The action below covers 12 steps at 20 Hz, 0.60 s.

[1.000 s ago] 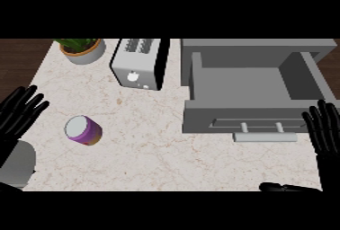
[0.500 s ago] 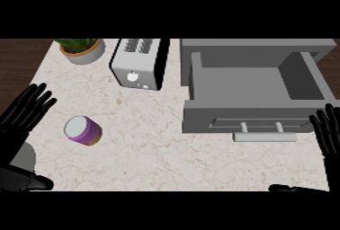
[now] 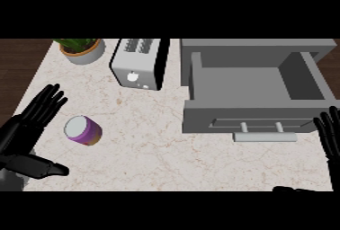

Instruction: Pick up the can, place it into the drawer and close the drawer

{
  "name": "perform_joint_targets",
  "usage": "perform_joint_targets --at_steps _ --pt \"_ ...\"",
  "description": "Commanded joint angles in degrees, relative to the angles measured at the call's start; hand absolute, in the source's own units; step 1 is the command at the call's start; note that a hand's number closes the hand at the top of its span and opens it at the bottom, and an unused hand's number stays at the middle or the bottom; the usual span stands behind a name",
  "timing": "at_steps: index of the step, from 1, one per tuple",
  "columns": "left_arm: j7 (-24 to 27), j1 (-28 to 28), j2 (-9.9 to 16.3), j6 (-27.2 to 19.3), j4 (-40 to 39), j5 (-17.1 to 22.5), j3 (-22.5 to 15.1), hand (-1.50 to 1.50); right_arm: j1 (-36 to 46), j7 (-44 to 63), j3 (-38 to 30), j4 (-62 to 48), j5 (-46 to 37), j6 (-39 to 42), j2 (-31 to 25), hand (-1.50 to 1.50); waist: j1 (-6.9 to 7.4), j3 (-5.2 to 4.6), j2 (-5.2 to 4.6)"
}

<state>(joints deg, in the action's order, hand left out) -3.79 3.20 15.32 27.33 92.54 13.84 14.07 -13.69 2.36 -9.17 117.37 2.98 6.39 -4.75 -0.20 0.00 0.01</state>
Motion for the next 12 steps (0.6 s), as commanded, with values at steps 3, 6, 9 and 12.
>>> perform_joint_targets --at_steps 3,6,9,12 --pt "6.8 2.9 -2.1 -1.9 -8.5 -6.6 -1.2 -1.50 -2.4 -2.8 -3.2 -0.8 2.7 3.6 -0.9 -1.50 -0.20 0.00 -0.03" --pt "11.0 2.8 -1.4 -2.0 -12.8 -8.7 -0.2 -1.50 0.6 2.8 -2.4 1.5 1.9 2.2 -0.7 -1.50 -0.04 -0.01 -0.03" --pt "10.9 1.1 -0.2 -0.9 -11.8 -7.1 1.4 -1.50 0.1 0.7 0.9 1.9 -2.8 0.3 2.4 -1.50 0.11 0.00 0.01" --pt "16.8 2.6 1.5 -0.1 -19.4 -9.8 2.0 -1.50 1.2 0.0 -3.9 -2.0 2.6 4.0 -0.7 -1.50 0.03 0.00 -0.01"
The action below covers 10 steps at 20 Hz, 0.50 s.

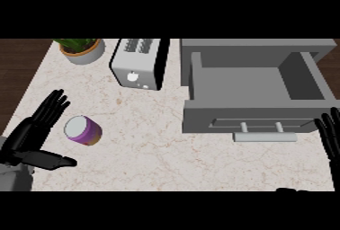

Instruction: Pick up the can, place it into the drawer and close the drawer

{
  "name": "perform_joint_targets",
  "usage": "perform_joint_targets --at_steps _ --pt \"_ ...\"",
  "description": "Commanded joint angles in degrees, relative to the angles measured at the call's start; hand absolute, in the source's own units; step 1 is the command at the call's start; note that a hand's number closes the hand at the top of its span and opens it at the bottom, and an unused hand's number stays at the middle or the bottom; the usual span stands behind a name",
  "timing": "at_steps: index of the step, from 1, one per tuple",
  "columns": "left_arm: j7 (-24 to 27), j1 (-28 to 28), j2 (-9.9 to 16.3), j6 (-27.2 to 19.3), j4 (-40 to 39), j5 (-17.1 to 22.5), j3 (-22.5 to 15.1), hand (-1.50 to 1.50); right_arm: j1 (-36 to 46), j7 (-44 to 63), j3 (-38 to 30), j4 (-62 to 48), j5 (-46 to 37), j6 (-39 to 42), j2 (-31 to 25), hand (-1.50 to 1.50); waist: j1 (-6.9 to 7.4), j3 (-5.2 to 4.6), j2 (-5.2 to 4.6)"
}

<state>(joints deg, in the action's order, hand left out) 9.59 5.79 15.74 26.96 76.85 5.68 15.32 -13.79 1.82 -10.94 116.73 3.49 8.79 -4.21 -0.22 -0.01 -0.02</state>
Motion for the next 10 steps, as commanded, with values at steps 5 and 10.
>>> perform_joint_targets --at_steps 5,10 --pt "12.3 2.0 2.3 1.0 -14.2 -5.6 0.5 -1.50 -2.1 -2.1 -1.3 -0.2 0.8 2.8 0.2 -1.50 -0.16 0.00 0.00" --pt "15.4 3.3 2.0 -1.5 -18.7 -8.2 -0.2 -1.50 2.2 1.9 -3.5 -0.3 2.3 2.1 -1.0 -1.50 -0.01 0.00 0.01"
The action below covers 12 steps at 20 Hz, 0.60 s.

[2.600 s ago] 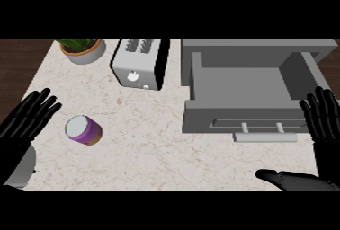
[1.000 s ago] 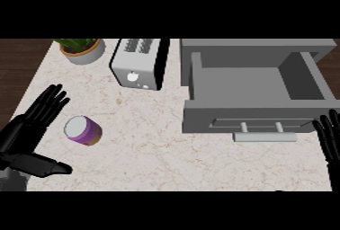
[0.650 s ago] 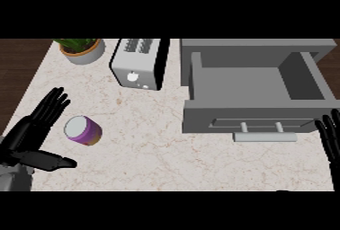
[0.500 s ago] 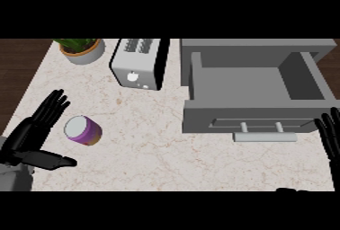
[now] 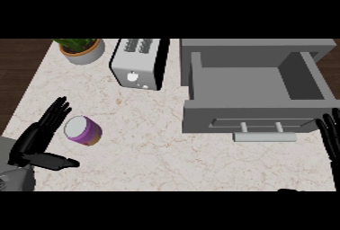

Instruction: Pick up the can, place it into the drawer and close the drawer

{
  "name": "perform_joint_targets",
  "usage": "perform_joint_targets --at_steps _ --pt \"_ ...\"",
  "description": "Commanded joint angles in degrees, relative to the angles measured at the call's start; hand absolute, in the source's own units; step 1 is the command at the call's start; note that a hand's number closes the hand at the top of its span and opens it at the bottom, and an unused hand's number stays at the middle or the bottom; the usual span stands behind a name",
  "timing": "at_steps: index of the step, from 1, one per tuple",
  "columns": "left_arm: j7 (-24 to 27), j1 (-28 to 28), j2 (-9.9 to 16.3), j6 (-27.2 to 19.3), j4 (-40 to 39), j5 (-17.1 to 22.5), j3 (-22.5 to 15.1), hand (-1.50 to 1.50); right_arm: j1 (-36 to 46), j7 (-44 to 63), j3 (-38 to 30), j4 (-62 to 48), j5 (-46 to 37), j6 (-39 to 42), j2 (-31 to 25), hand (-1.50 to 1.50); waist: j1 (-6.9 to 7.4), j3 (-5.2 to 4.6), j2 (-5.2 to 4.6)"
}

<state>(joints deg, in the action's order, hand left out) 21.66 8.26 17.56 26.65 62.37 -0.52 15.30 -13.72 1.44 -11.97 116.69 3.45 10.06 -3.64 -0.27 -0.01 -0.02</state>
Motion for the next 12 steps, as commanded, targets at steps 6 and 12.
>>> perform_joint_targets --at_steps 6,12 --pt "10.9 2.7 2.9 1.6 -14.7 -3.1 0.6 -1.50 -0.8 -3.0 -0.6 -1.2 -1.2 0.9 1.1 -1.50 -0.10 -0.01 -0.03" --pt "13.7 3.6 4.7 1.9 -19.7 -4.1 0.6 -1.50 -0.1 -0.1 -2.0 0.9 0.2 2.0 -0.2 -1.50 -0.01 -0.01 0.01"
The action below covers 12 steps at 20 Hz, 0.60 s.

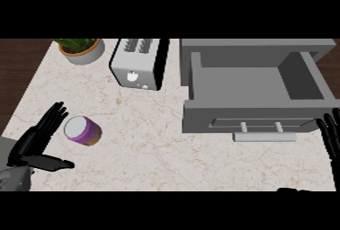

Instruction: Pick up the can, place it into the drawer and close the drawer

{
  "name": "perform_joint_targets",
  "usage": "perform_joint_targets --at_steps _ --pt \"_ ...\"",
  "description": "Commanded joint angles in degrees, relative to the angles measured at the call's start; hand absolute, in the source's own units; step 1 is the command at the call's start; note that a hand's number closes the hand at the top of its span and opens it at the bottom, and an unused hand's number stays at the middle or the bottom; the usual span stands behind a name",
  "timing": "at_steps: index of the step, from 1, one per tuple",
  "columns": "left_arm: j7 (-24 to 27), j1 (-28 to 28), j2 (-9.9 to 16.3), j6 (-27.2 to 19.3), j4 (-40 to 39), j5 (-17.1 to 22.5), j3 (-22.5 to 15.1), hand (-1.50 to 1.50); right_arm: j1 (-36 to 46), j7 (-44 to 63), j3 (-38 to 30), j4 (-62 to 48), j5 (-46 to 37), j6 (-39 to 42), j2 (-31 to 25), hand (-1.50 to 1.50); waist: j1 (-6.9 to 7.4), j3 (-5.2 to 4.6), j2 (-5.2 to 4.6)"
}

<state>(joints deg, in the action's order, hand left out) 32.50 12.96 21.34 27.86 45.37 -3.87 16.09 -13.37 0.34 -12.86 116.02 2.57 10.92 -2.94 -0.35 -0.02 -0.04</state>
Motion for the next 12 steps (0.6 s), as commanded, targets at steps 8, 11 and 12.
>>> perform_joint_targets --at_steps 8,11,12 --pt "8.6 6.3 -0.2 -4.3 -17.2 -3.8 -0.7 -1.50 -1.4 0.6 0.4 3.3 -0.1 0.4 1.6 -1.50 -0.23 -0.02 -0.04" --pt "10.4 8.9 0.8 -3.1 -22.0 -4.2 -0.7 -1.50 -3.5 3.3 0.0 6.8 1.9 1.5 1.3 -1.50 -0.44 -0.05 -0.07" --pt "9.8 8.3 3.4 -0.4 -20.2 -2.7 0.1 -1.50 -1.3 3.2 -0.8 4.3 2.1 1.6 0.6 -1.50 -0.17 -0.02 -0.03"
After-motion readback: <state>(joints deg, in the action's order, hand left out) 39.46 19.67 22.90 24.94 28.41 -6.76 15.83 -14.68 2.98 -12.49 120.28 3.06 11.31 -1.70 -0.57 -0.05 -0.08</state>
